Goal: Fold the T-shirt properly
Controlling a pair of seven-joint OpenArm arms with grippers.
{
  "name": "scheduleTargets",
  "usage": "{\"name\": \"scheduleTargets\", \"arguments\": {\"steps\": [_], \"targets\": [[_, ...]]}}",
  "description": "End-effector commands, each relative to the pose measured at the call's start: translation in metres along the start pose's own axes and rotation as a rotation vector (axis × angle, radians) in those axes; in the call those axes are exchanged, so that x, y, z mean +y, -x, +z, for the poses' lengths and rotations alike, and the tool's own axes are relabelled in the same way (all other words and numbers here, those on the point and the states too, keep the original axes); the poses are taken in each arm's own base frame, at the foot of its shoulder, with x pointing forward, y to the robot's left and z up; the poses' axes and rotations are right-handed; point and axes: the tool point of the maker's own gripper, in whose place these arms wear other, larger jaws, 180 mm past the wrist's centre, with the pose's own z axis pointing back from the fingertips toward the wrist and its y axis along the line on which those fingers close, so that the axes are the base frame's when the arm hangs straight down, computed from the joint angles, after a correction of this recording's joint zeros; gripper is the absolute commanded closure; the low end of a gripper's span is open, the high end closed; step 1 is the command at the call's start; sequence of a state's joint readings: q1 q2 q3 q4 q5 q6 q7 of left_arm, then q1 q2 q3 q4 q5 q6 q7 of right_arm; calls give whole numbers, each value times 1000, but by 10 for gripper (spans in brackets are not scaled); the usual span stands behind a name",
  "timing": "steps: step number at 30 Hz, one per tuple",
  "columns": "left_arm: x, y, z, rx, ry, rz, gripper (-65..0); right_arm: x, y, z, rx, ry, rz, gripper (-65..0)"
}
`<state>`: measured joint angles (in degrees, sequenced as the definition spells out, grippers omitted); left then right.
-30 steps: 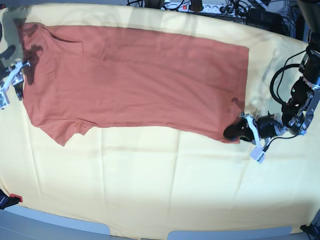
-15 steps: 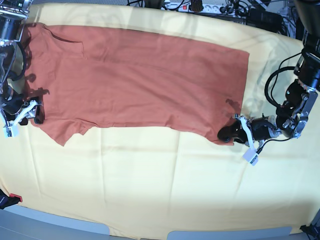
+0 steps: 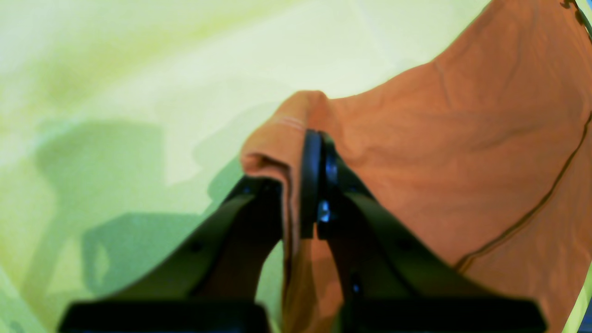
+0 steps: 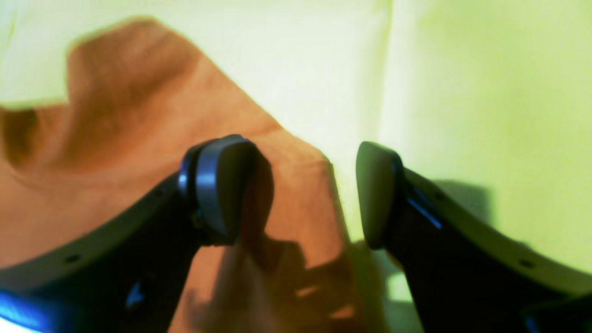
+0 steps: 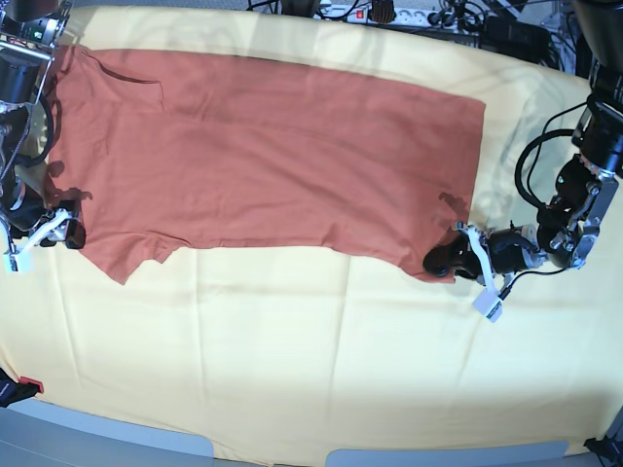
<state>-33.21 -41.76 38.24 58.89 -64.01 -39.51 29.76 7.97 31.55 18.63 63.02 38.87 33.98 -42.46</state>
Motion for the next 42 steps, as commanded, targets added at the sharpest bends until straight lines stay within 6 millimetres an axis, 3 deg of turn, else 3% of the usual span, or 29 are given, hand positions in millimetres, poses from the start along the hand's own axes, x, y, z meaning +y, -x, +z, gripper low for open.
{"name": "scheduleTargets", "arguments": {"steps": [1,5,7,15,30,37,42], "targets": [[2,-25,8,-64,-2,-25,0,1,-15,7,-24,-31,20,-403],[2,-25,8,-64,-2,-25,0,17,-16,6,-38,-110,18,-401],[2,-25,8,-63,-2,-25,0,19,-16,6,-40,-120,31,-364],[2,-25,8,-64,-2,-25,0,14,-32,10,-103,-110,39,-5],[18,-29,9,-71,-100,-192,0,5,-41,11,-145,-52,98,0],[25,-39,7,-76,-146,-230,0,4,-56,11,-168,-40,119,0],[32,-39,8,-68,-186,-259,0,-1,-50,10,-135,-13,148,0]]}}
